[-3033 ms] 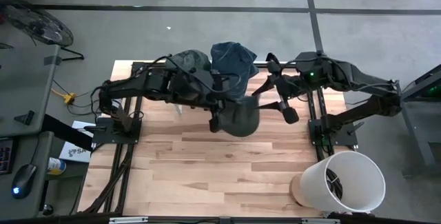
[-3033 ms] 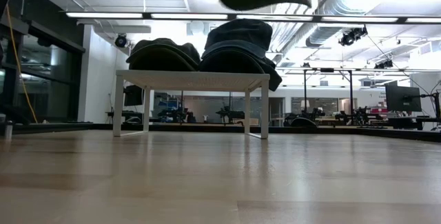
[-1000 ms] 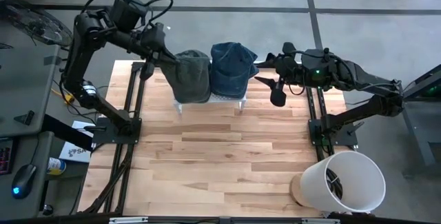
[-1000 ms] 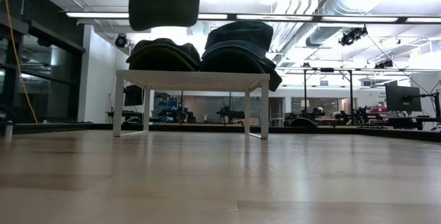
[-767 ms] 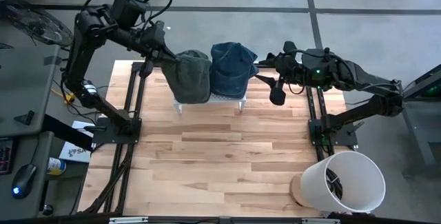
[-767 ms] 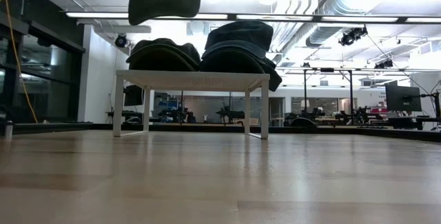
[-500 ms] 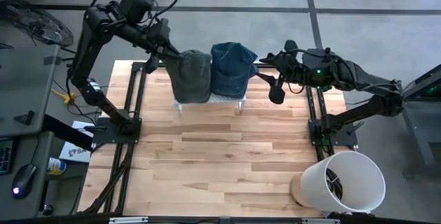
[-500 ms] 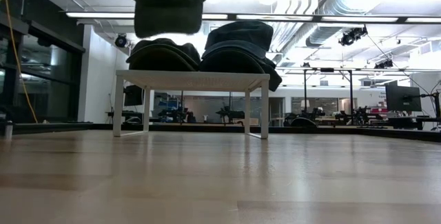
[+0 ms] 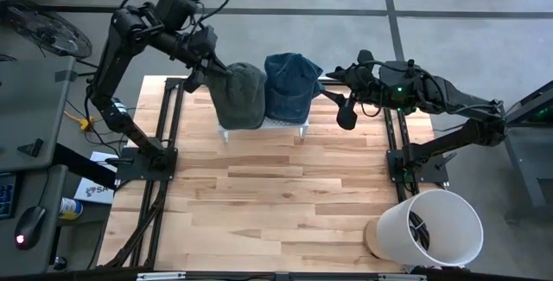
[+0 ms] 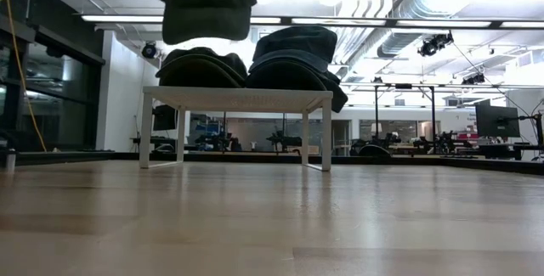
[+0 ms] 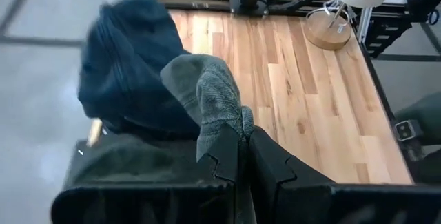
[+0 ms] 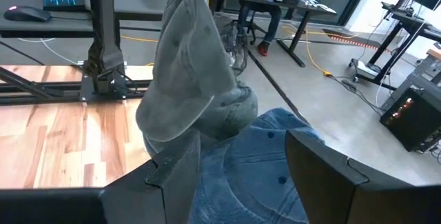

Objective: Pick & Place hat
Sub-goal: Stack the gray cap on the gray cap on the shelf

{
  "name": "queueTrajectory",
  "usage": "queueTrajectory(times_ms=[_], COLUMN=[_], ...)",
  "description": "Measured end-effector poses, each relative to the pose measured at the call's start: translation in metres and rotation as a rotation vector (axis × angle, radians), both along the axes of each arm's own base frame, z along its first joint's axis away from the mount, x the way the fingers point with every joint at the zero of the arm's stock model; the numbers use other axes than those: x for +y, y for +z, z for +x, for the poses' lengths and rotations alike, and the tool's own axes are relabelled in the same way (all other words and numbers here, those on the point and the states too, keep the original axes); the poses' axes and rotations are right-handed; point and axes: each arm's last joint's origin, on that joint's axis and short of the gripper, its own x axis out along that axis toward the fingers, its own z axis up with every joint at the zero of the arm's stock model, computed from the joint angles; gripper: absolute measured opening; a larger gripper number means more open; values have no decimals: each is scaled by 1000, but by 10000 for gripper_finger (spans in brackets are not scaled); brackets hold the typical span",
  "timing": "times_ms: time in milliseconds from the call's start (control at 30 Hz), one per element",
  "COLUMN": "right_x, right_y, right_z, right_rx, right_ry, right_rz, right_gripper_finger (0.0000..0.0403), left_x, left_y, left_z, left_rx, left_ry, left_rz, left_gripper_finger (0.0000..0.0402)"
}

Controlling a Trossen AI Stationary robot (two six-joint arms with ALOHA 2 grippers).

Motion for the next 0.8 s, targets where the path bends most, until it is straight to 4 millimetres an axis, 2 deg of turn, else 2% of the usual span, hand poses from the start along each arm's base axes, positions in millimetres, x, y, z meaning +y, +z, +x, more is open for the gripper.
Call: queueTrajectory(times_ms=[267,533,800], right_x=[-1,-1,-1], right_y=[0,0,0], right_z=[0,0,0], right_rx=[2,4,4], right_ry=[-19,-23,-23], right_rz=[-9,-12,-13], right_gripper_finger=[206,206,206], left_x=[10,30,41], left_y=[-21,-26,-28], left_z=[11,-1,-6], left_rx=[91,125,117], left_ry=[27,141,134], left_rz=[-66,-57,-41], left_gripper_finger=[8,8,8])
